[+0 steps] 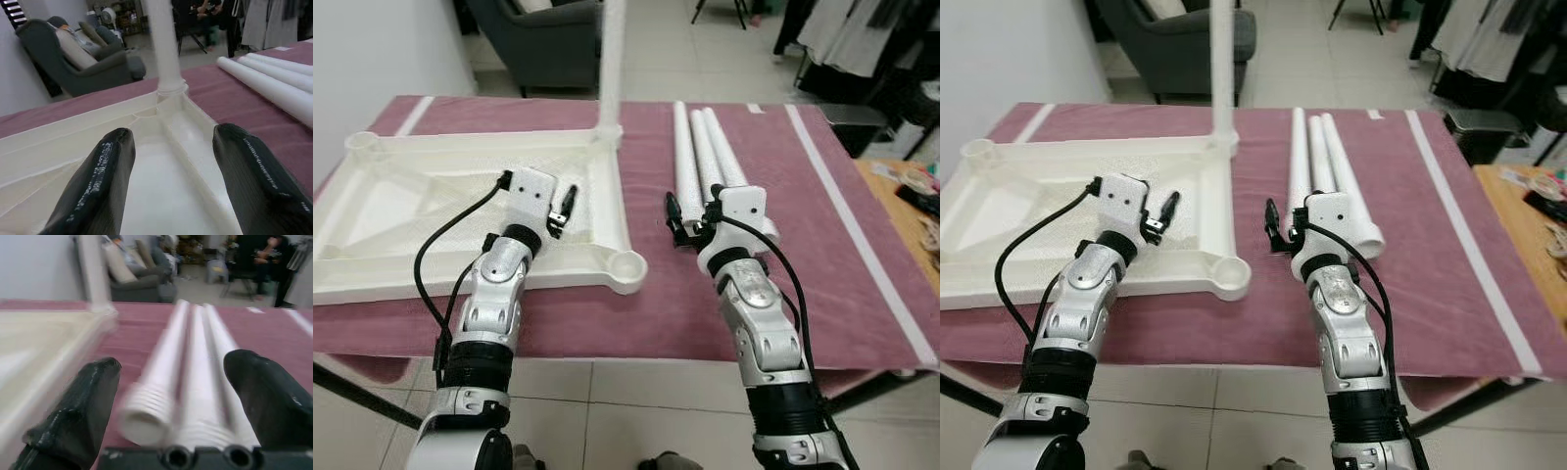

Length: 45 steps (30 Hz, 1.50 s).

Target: Building children table

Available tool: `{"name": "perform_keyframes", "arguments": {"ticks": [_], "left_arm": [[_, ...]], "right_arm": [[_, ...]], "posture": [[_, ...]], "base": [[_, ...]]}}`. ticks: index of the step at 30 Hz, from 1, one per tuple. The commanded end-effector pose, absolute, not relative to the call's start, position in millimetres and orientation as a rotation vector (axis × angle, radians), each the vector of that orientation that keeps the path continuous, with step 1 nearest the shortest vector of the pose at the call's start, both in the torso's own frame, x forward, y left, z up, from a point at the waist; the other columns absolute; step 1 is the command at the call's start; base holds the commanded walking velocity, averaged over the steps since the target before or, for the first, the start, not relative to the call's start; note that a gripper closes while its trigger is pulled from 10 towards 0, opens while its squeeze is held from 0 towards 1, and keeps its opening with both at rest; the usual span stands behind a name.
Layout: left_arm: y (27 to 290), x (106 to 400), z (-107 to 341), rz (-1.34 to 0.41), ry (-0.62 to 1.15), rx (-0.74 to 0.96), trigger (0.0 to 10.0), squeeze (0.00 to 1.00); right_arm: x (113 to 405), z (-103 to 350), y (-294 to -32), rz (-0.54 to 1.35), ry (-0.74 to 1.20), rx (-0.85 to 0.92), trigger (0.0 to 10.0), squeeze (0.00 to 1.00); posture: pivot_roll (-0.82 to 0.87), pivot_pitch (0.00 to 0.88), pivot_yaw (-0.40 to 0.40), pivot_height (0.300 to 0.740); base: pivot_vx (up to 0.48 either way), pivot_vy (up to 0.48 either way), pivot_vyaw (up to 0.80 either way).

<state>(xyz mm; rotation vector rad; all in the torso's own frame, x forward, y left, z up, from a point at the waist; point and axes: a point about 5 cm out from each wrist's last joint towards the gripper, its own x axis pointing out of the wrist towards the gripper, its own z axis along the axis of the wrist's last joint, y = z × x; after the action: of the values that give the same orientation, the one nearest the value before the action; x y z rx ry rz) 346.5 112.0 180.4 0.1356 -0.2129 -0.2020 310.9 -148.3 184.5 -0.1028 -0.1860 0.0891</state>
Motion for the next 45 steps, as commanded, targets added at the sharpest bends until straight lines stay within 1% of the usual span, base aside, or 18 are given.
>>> {"name": "perform_keyframes", "arguments": {"ticks": [1,6,14,22,42,45], "left_arm": [[112.9,348.0,179.2,-0.180,-0.201,0.119,10.0,0.00],[114.5,349.3,178.3,-0.168,-0.189,0.108,10.0,0.00],[117.7,350.8,176.8,-0.146,-0.181,0.090,10.0,0.00],[117.8,352.3,176.7,-0.123,-0.178,0.092,10.0,0.00],[119.1,349.9,179.2,-0.147,-0.208,0.158,10.0,0.00],[119.1,349.2,180.2,-0.146,-0.219,0.165,10.0,0.00]], "right_arm": [[311.9,187.7,-148.5,0.080,-0.198,-0.101,10.0,0.00],[312.1,188.2,-149.5,0.077,-0.200,-0.103,10.0,0.00],[309.9,187.5,-149.9,0.072,-0.202,-0.106,10.0,0.00],[307.4,186.7,-150.0,0.070,-0.204,-0.116,10.0,0.00],[307.7,193.6,-143.4,0.118,-0.223,-0.154,10.0,0.00],[308.6,193.8,-143.0,0.111,-0.223,-0.164,10.0,0.00]], "posture": [[-0.06,0.039,0.049,0.740],[-0.07,0.040,0.051,0.740],[-0.07,0.043,0.056,0.740],[-0.08,0.049,0.065,0.740],[-0.07,0.055,0.071,0.740],[-0.07,0.055,0.070,0.740]], "base": [[0.000,0.000,0.00],[0.000,0.000,0.00],[0.000,0.472,0.00],[0.000,0.000,0.00],[0.000,0.000,0.00],[0.461,0.000,0.80]]}}
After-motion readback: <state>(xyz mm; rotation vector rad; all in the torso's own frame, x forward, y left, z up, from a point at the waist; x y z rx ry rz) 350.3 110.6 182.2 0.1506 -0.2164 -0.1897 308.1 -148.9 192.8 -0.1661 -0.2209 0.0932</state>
